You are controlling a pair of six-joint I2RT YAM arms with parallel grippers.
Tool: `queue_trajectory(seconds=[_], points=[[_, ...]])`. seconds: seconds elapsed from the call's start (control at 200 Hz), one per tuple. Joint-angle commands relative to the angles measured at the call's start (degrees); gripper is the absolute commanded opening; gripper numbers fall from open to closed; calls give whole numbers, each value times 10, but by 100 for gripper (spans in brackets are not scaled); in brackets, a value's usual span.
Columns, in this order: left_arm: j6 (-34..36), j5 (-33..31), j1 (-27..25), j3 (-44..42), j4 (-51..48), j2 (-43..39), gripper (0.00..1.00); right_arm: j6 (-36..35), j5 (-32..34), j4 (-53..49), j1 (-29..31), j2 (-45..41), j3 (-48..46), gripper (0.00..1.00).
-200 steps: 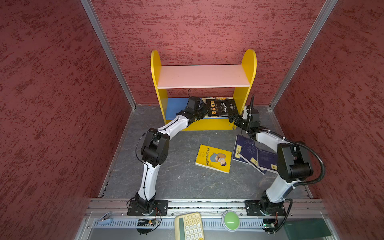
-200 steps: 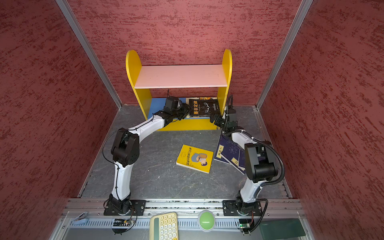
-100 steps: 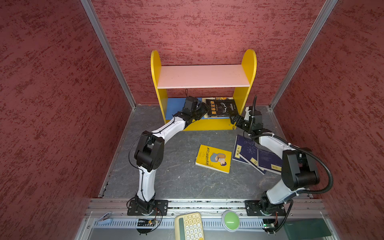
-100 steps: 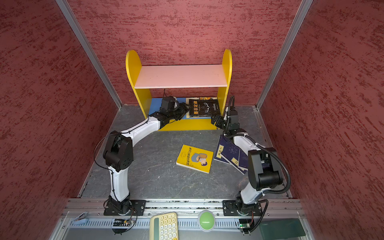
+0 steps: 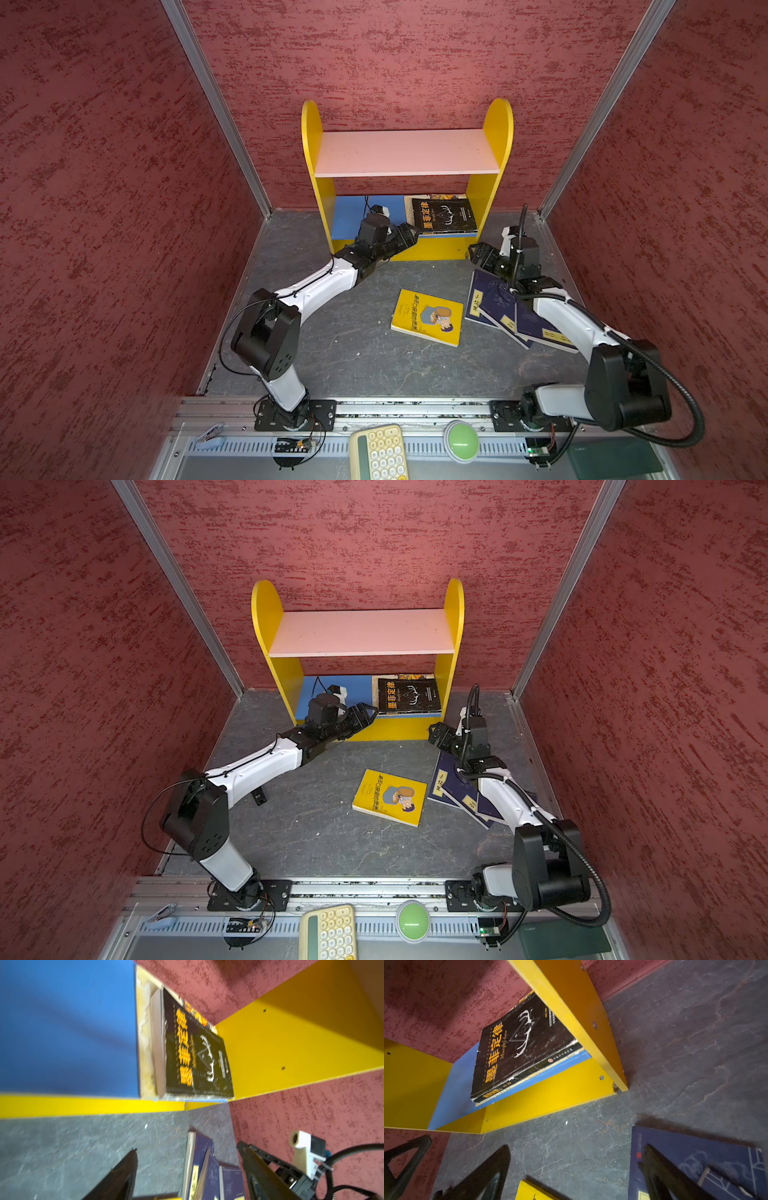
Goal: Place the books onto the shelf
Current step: 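Withdraw both grippers from the shelf and lower them toward the yellow cartoon book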
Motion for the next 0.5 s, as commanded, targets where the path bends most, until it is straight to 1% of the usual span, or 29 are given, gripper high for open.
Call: queue_trajectory(seconds=[0.0, 0.14, 0.296, 0.441, 0.496], points=[[-2, -38, -23, -52, -9, -31, 82, -4, -29, -29, 3, -18, -22, 99], [-12, -71, -66, -108, -32, -66, 85, -5, -44, -44, 15, -40, -47, 99], [11, -97, -104, -140, -88, -94, 86, -16, -41, -73, 29, -67, -67, 99], [12, -82, -129, -171, -125, -113, 87, -23, -43, -91, 39, -80, -80, 99], [8, -85, -144, -183, -134, -118, 88, -24, -43, -91, 44, -80, -86, 99]])
